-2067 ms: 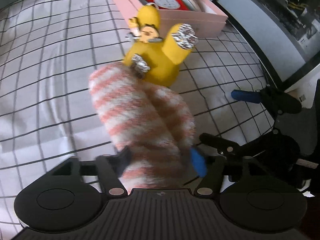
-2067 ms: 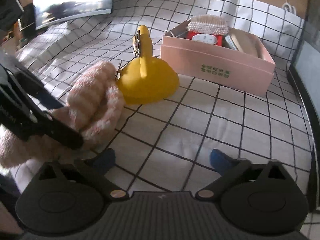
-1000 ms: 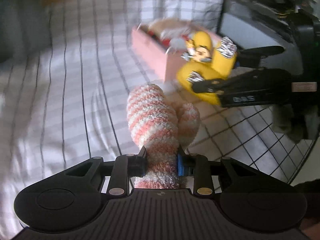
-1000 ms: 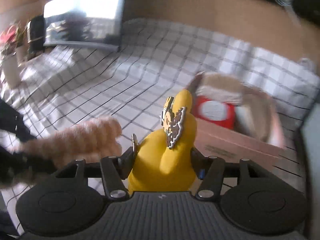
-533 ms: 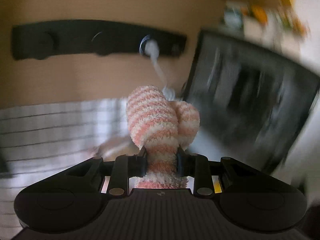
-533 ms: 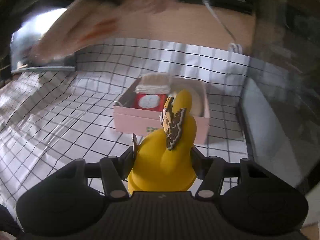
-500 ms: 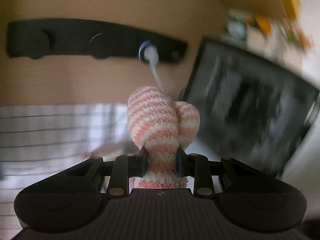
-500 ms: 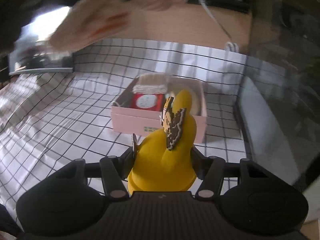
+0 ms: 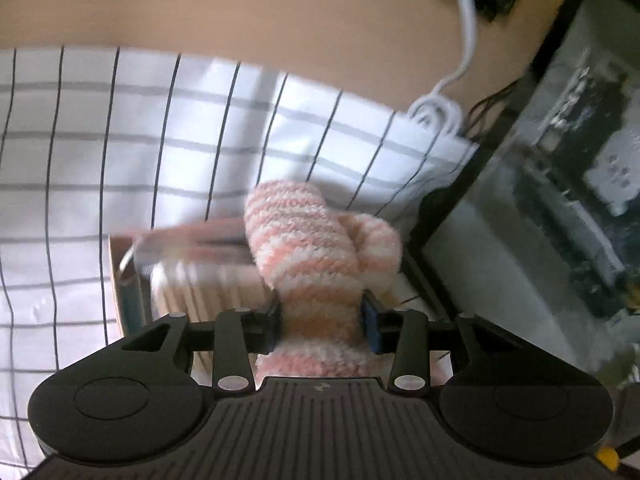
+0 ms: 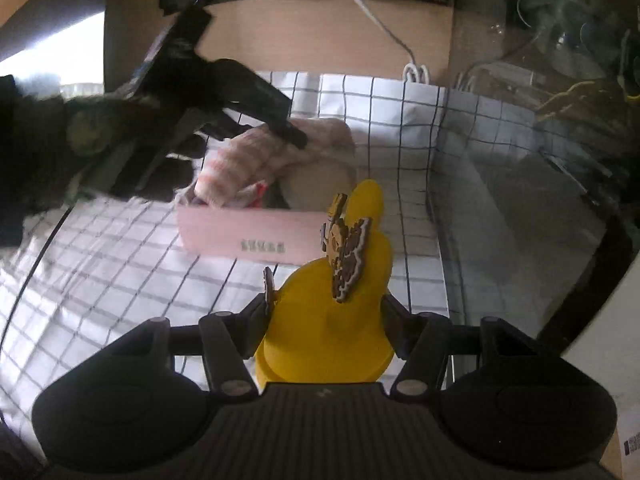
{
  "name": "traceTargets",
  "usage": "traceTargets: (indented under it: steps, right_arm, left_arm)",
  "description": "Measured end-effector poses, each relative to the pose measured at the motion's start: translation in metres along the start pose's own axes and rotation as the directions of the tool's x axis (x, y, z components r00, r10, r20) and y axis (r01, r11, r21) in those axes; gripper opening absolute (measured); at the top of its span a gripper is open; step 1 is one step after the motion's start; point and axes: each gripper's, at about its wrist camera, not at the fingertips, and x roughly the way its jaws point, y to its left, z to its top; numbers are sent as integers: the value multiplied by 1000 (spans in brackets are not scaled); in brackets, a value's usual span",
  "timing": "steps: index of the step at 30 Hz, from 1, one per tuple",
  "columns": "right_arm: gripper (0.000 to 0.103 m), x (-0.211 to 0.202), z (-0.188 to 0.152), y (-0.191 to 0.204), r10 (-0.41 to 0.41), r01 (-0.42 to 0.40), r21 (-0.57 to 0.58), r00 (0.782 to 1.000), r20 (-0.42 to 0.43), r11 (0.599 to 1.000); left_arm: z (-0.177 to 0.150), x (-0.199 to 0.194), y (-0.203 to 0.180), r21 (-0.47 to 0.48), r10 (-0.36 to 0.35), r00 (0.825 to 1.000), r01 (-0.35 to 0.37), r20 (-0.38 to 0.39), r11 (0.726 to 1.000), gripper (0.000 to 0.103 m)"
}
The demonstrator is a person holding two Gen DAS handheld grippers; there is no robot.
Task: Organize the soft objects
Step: 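Carry the funnel toy toward the pink box with the right tool while the left tool carries the sock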
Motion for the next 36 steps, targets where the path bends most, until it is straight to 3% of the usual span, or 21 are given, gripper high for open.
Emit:
traceTargets:
  steps: [4, 8, 10, 13, 16, 18, 20, 22, 25, 29, 33, 36]
  right_arm:
    - [60, -1, 29, -4, 14, -15, 16, 998, 60, 1000]
    - [60, 6, 69, 1, -4, 0, 36, 991, 135, 999]
    - [60, 13, 92, 3, -8, -4, 63, 984, 179, 998]
    - [60, 24, 120, 6, -47, 27, 96, 976, 212, 995]
    - [61, 28, 129, 9, -100, 79, 104, 972, 212, 991]
    - [61, 29, 125, 9, -116, 100, 88, 974, 195, 991]
    - [61, 31, 121, 5, -128, 117, 75, 976, 176, 990]
    - [61, 36, 113, 0, -128, 116, 86, 980, 150, 989]
    - [61, 46, 111, -9, -127, 112, 123, 984, 122, 986]
    - [61, 58, 115, -7, -130, 116, 113, 983, 127, 987]
    - [61, 72, 119, 2, -139, 130, 80, 984, 112, 988]
    - [61, 72, 118, 0, -130, 117, 106, 984, 126, 988]
  left_arm:
    - [7, -42, 7, -17, -70, 996, 71, 60, 997, 44]
    - [1, -72, 24, -56, -76, 991, 82, 113, 995, 45]
    - [7, -59, 31, -97, -87, 992, 95, 87, 991, 45]
    - [20, -28, 27, -119, -124, 986, 137, 110, 983, 45]
    - [27, 7, 16, -68, -130, 991, 128, -13, 989, 46]
    - [25, 26, 7, 21, -44, 990, 48, -136, 999, 47]
    - [21, 28, 6, 46, -43, 985, 51, -165, 998, 49]
    - [22, 21, 10, 36, -59, 985, 65, -161, 997, 48]
    - [25, 2, 12, 74, -68, 994, 74, -87, 994, 48]
    - [31, -17, 16, 135, -30, 1000, 31, -9, 990, 48]
    - [31, 0, 0, 284, 16, 992, 20, -124, 959, 48]
    - [22, 3, -27, 482, 43, 989, 30, -140, 876, 51]
